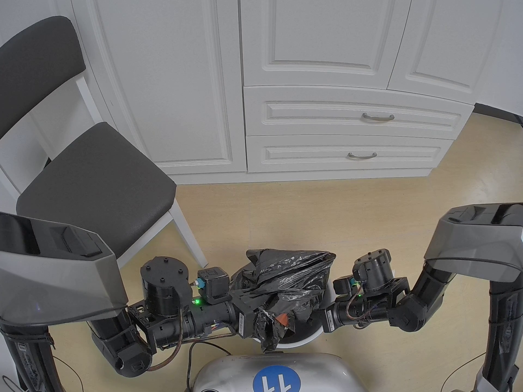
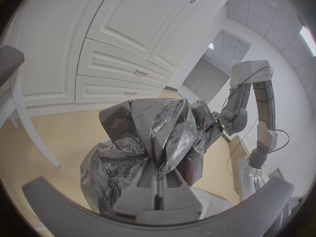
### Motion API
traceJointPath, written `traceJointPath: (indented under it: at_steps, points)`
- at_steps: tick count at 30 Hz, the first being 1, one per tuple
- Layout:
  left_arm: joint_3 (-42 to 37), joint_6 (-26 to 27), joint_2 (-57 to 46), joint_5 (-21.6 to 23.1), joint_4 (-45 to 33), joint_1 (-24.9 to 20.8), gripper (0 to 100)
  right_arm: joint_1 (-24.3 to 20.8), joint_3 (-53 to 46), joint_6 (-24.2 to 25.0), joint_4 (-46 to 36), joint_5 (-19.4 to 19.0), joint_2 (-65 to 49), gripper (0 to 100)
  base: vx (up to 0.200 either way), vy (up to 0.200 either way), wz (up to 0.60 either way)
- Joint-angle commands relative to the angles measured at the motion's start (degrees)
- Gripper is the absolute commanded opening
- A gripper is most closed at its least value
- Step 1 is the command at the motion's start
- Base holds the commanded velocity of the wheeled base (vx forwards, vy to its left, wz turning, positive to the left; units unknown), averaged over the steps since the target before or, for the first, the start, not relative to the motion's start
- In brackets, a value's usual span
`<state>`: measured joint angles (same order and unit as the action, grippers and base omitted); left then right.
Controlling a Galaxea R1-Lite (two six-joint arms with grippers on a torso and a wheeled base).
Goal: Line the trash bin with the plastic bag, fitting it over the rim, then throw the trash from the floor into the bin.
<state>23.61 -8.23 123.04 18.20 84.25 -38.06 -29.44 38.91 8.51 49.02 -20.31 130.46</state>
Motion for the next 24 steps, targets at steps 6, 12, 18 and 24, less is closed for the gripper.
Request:
traceJointPath:
  at_steps: [6, 12, 18, 24]
  points:
    - [0.56, -0.12, 0.27, -1.24, 0.57, -1.14, 0, 1.40, 4.07, 2.04, 7.67, 6.07, 7.96, 0, 0.000, 0.000, 0.00]
    - [0.73, -0.30, 3.43, -1.24, 0.65, -3.25, 0, 5.18, 2.57, 3.53, 4.95, 2.91, 2.51, 0, 0.000, 0.000, 0.00]
    - [3.63, -1.00, 9.50, -6.25, 2.06, -3.78, 0, 4.30, 3.28, 2.30, 3.01, 3.00, 4.27, 0, 0.000, 0.000, 0.00]
    - [5.39, -4.43, 12.05, -8.53, 3.47, -2.90, 0, 4.66, 5.30, 1.95, 3.01, 4.75, 5.50, 0, 0.000, 0.000, 0.00]
